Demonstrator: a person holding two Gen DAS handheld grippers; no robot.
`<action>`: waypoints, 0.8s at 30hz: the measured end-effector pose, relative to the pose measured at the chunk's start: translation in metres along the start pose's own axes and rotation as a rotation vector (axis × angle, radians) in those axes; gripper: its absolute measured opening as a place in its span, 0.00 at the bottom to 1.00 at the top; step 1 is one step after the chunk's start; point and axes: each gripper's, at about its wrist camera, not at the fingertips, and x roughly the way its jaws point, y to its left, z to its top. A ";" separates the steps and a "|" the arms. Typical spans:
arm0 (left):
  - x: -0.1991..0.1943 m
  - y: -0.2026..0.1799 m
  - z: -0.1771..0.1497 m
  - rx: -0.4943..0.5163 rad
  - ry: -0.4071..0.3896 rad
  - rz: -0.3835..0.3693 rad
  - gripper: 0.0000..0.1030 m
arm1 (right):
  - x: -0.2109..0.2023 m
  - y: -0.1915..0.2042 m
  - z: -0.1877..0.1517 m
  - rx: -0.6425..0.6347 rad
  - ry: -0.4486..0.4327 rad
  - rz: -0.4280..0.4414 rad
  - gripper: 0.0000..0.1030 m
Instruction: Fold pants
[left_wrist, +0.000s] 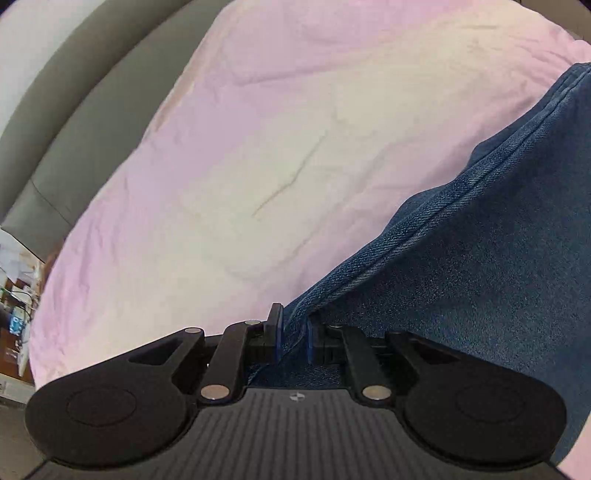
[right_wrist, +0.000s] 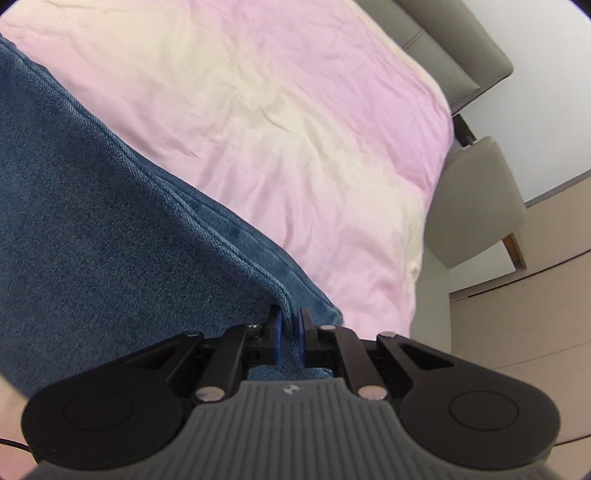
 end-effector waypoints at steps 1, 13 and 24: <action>0.015 0.002 0.003 -0.005 0.019 -0.021 0.13 | 0.014 0.004 0.006 -0.009 0.016 0.008 0.01; 0.067 0.006 -0.008 -0.022 0.022 -0.059 0.13 | 0.063 0.022 0.021 -0.039 0.042 0.005 0.01; 0.057 0.023 -0.002 -0.085 -0.002 -0.042 0.52 | 0.074 0.036 0.036 -0.028 0.032 -0.065 0.04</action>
